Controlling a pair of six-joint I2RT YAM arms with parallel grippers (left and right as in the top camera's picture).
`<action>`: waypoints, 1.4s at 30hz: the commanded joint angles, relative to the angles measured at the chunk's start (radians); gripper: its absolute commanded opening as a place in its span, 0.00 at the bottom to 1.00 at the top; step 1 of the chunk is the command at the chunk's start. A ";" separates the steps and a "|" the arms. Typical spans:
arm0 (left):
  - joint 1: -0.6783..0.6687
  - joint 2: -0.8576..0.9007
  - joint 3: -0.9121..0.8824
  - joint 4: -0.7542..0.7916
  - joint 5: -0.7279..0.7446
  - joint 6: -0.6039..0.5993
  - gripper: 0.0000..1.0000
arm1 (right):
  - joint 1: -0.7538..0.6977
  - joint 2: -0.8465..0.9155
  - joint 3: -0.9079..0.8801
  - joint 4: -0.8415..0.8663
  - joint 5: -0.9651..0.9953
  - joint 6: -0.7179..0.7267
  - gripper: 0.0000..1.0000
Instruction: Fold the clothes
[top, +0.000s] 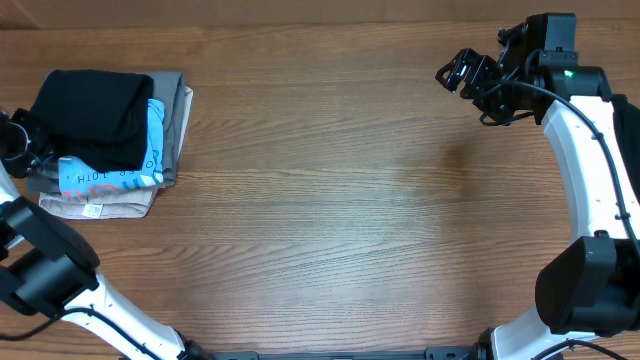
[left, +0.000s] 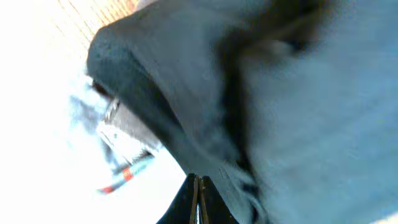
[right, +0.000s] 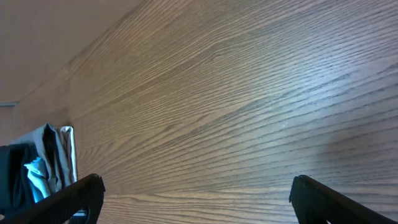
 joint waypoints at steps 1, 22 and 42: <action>-0.015 -0.238 0.002 0.005 0.081 -0.053 0.04 | -0.005 0.000 0.003 0.003 0.000 -0.007 1.00; -0.469 -0.464 0.001 -0.023 0.085 -0.082 1.00 | -0.005 0.000 0.003 0.003 0.000 -0.007 1.00; -0.486 -0.463 0.001 -0.023 0.085 -0.082 1.00 | -0.005 0.000 0.003 0.003 0.000 -0.007 1.00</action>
